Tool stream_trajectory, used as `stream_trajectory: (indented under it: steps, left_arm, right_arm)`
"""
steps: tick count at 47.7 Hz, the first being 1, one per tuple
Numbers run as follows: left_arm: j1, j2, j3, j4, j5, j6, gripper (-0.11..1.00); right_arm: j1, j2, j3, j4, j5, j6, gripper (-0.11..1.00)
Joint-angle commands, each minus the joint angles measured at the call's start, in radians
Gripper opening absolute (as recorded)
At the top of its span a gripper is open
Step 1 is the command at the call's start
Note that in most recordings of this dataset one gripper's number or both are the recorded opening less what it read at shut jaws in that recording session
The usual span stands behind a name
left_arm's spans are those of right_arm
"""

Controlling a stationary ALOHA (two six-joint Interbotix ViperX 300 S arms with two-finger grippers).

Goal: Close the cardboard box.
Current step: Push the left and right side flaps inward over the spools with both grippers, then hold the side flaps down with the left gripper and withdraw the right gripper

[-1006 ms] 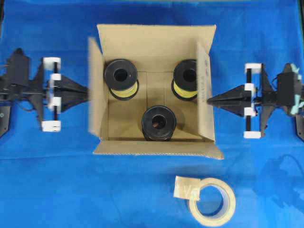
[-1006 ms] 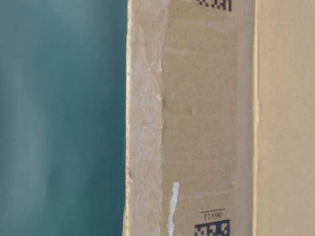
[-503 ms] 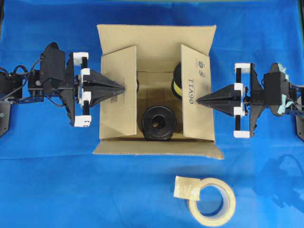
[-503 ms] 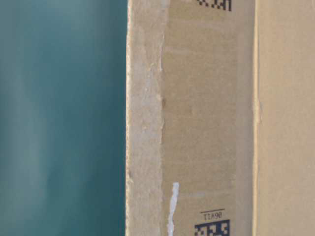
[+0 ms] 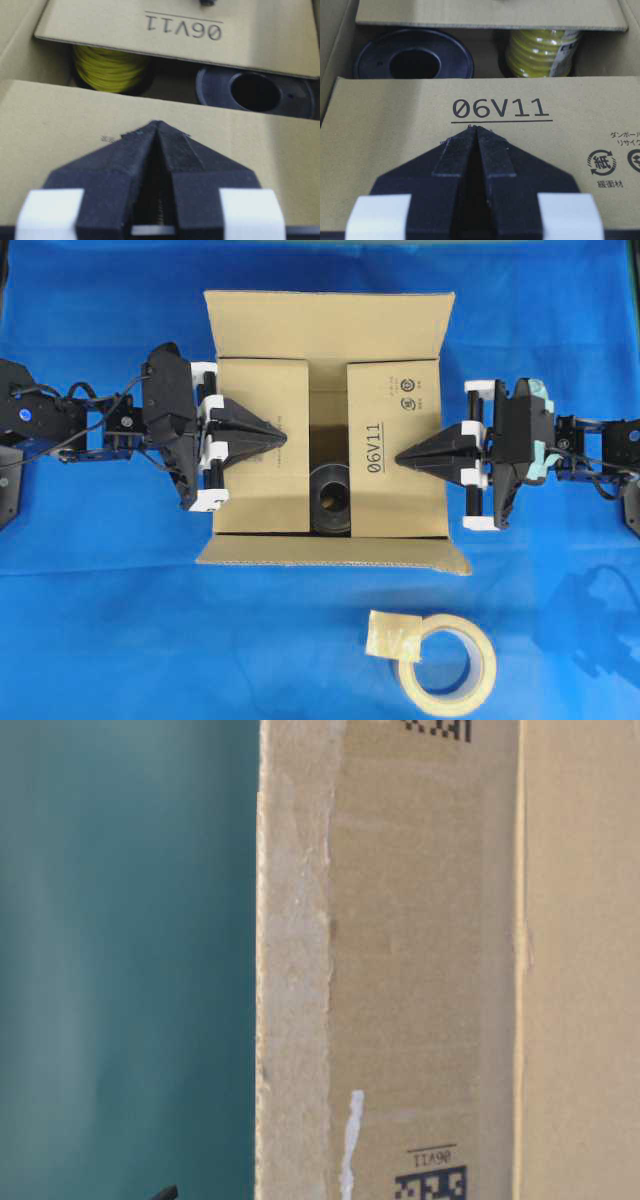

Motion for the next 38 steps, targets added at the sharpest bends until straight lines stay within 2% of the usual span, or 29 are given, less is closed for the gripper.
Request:
stream_trajectory:
  steps: [1, 7, 13, 18, 24, 32, 38]
  left_arm:
    - [0.003, -0.002, -0.020, 0.000, 0.002, -0.002, 0.00]
    - [0.015, 0.012, -0.052, 0.000, 0.000, 0.002, 0.00]
    - [0.043, 0.049, -0.127, 0.003, -0.002, 0.017, 0.00]
    - [0.067, 0.086, -0.204, 0.005, 0.011, 0.058, 0.00]
    - [0.092, 0.120, -0.279, 0.003, 0.054, 0.095, 0.00]
    - [0.120, 0.160, -0.362, 0.003, 0.124, 0.110, 0.00]
    - [0.140, 0.179, -0.399, 0.005, 0.135, 0.127, 0.00]
  right_arm:
    - [-0.003, -0.006, -0.012, 0.005, 0.000, 0.000, 0.00]
    - [-0.003, -0.005, -0.015, 0.005, -0.006, 0.000, 0.00]
    - [-0.002, -0.005, -0.017, 0.005, -0.012, 0.000, 0.00]
    - [-0.003, -0.005, -0.017, 0.005, -0.012, 0.002, 0.00]
    - [-0.003, -0.005, -0.017, 0.006, -0.012, 0.003, 0.00]
    - [-0.003, -0.005, -0.017, 0.005, -0.012, 0.002, 0.00]
    - [-0.003, -0.005, -0.017, 0.006, -0.012, 0.002, 0.00]
